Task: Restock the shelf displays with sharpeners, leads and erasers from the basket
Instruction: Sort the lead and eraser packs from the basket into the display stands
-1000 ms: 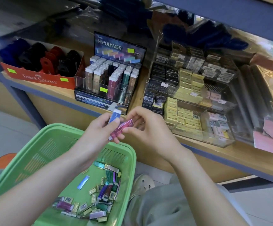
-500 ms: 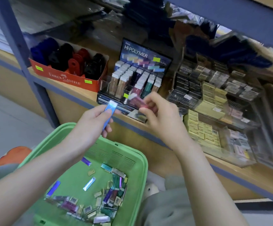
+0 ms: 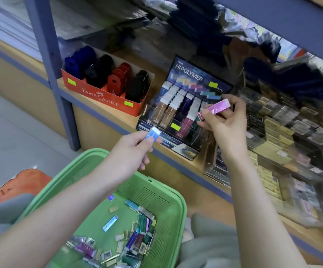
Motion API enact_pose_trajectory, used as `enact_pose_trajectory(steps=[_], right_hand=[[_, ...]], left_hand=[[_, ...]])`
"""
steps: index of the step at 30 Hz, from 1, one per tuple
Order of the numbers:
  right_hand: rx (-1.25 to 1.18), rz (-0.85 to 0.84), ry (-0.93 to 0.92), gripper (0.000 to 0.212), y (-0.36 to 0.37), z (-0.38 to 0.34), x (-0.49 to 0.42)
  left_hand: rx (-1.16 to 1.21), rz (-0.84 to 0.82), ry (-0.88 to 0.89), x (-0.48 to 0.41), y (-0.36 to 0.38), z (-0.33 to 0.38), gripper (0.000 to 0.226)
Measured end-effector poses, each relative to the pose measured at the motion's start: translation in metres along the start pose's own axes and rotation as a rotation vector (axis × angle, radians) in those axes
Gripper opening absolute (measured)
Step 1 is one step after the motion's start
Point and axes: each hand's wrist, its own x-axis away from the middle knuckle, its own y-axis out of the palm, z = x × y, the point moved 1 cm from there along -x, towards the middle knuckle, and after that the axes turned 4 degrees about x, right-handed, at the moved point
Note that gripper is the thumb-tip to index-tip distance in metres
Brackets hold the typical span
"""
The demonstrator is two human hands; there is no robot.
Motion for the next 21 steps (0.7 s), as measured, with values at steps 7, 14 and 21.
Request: enact_pose_trajectory(steps=[7,14,21], right_hand=[[0.373,0.201,-0.095,0.017,-0.002,0.011,-0.018],[0.440,0.159,-0.142,0.005,0.000,0.013,-0.019],[0.254,0.263,-0.244,0.004,0.005,-0.002,-0.012]], left_hand=[[0.014,-0.021,0.014,-0.002,-0.006,0.008,0.028],[0.015,0.003,-0.003,-0.001,-0.010,0.011,0.026],[-0.005,0.030,-0.015,-0.003,-0.011,0.012,0.028]])
